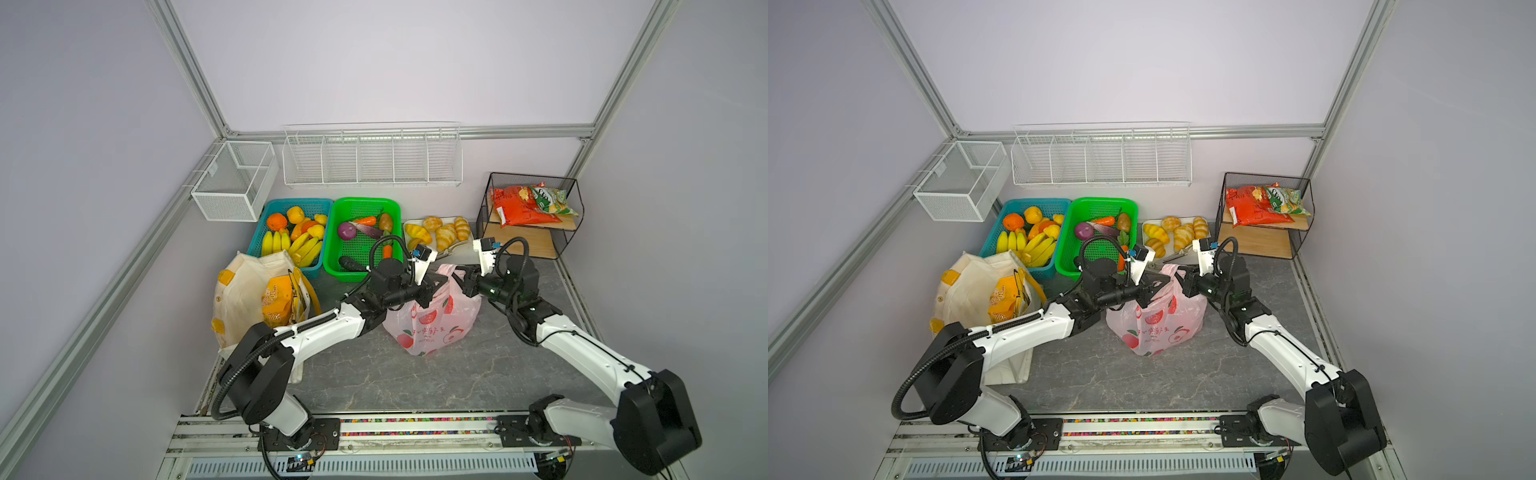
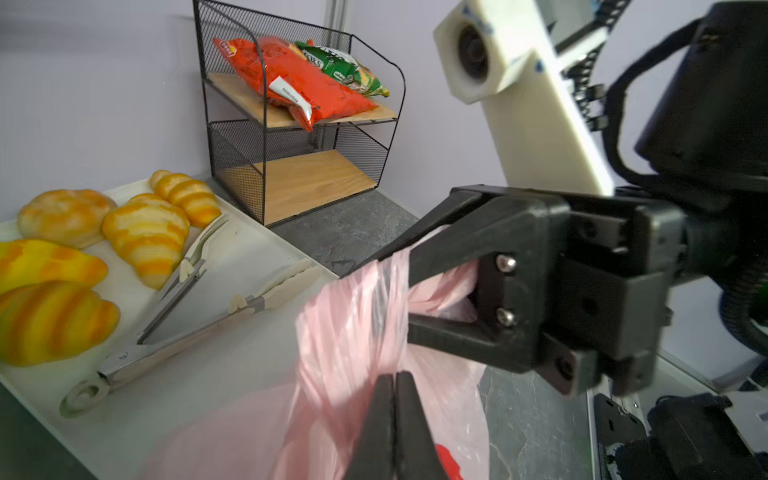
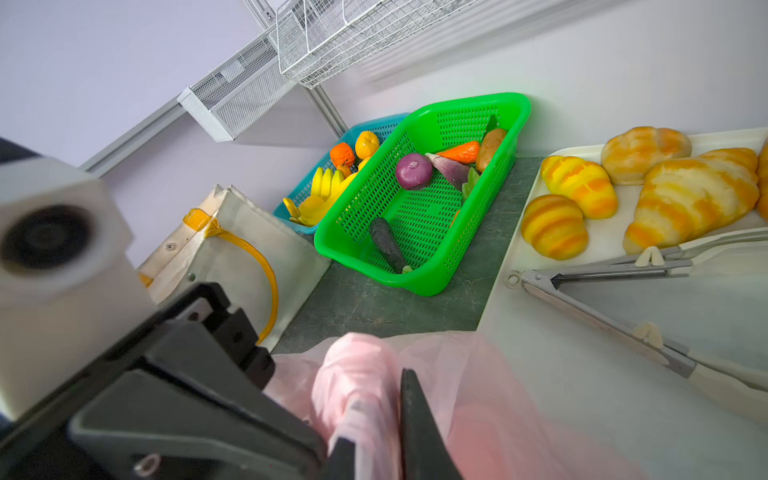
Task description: Place the mixed food into the grocery bags and tie them
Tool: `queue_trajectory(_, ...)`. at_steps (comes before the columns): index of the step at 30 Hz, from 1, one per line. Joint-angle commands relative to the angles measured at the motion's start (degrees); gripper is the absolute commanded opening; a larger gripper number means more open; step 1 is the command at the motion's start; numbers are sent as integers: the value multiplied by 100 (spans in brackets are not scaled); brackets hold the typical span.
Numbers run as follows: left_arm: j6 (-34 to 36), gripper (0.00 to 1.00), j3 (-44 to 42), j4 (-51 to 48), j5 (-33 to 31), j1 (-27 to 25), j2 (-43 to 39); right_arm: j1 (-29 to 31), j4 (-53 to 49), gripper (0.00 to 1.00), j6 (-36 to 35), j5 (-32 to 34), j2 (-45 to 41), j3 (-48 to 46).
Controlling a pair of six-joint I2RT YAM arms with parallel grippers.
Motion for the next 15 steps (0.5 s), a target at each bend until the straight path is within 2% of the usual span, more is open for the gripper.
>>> queue_trajectory(1,-512,0,-105,793,-318,-24,239,19,444,17,-142,-131,54,20)
queue_trajectory(6,-433,0,63,810,-227,-19,467,15,505,20,-379,-241,59,-73)
queue_trajectory(15,-556,0,-50,958,34,-49,603,13,-70,23,-524,300,134,121)
